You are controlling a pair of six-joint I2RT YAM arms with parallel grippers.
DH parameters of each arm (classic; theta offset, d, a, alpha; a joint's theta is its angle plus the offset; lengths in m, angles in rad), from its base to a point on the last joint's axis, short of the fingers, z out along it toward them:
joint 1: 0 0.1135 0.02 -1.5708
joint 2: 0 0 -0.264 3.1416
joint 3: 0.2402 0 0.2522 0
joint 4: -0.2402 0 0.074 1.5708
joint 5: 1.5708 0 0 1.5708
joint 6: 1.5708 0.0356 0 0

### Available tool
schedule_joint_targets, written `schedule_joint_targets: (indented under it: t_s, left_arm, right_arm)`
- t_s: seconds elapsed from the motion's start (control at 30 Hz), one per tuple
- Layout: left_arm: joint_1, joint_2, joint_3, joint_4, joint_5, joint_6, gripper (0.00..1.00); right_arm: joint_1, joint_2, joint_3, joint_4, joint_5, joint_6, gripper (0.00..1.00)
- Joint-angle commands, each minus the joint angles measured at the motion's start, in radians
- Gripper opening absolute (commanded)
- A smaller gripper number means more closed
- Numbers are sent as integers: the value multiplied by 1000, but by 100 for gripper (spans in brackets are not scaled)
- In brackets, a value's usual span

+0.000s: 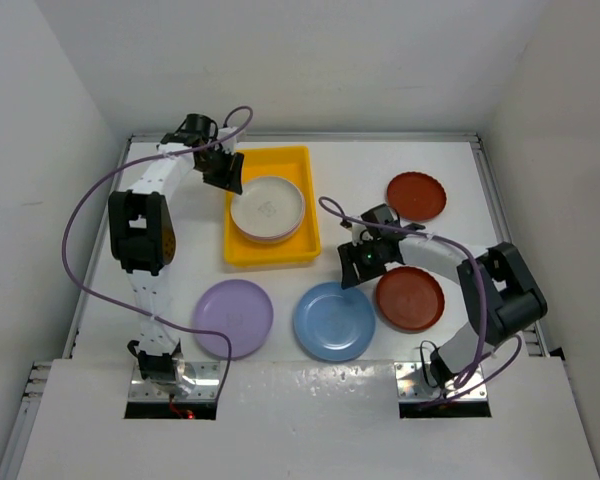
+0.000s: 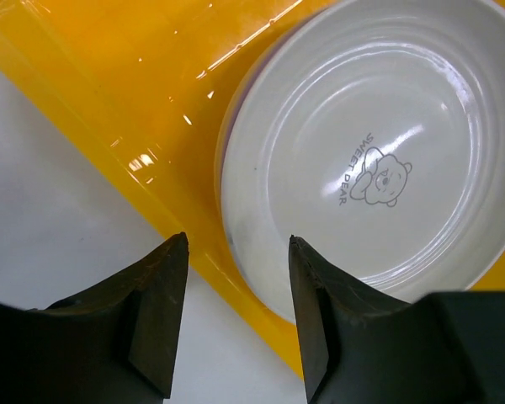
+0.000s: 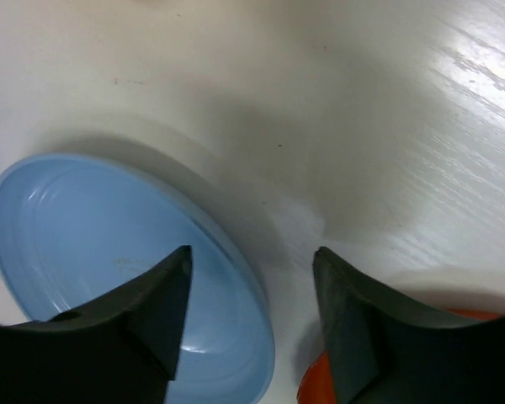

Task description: Place the plates into the plastic bin on the countertop

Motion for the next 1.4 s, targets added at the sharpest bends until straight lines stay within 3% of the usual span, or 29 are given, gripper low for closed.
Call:
schedule_joint_targets:
  t_s: [0.0,0.1,0.13,0.23,0.33,0.57,0.83,0.97,1.03,1.17,1.37]
  left_arm:
    - [-3,-1,45,-17,-12,14,54]
    - [-3,-1,56,-35,-34,23,54]
    - [-3,-1,56,-35,-44,32,54]
    - [-3,-10,66,-35,-54,41,54]
    - [6,-21,85,-45,-63,41,54]
    - [17,-30,85,-54,-97,64,54]
    - [26,-30,94,-54,-97,64,54]
    - [45,-30,103,-63,-106,75,54]
    - [45,-44,103,-72,-106,86,55]
    - [68,-80,103,-72,-115,86,57]
    - [109,-169,10,-92,-138,86,62]
  right_arm:
    - [22,23,-12,68,-6,-39,56]
    - [32,46,-11,82,8,-40,36]
    - [34,49,-9,82,11,-45,25]
    - [34,49,-11,82,26,-50,8]
    - [34,31,-11,64,35,-71,1]
    - [49,-77,15,-10,20,-141,0]
    - [114,-207,173,-306,-41,-258,0]
    - [114,-253,245,-315,-78,-241,0]
    - [111,-255,283,-242,-51,-194,0]
    - [75,-166,389,-61,-35,-91,0]
    - [54,208,846,-56,134,90,0]
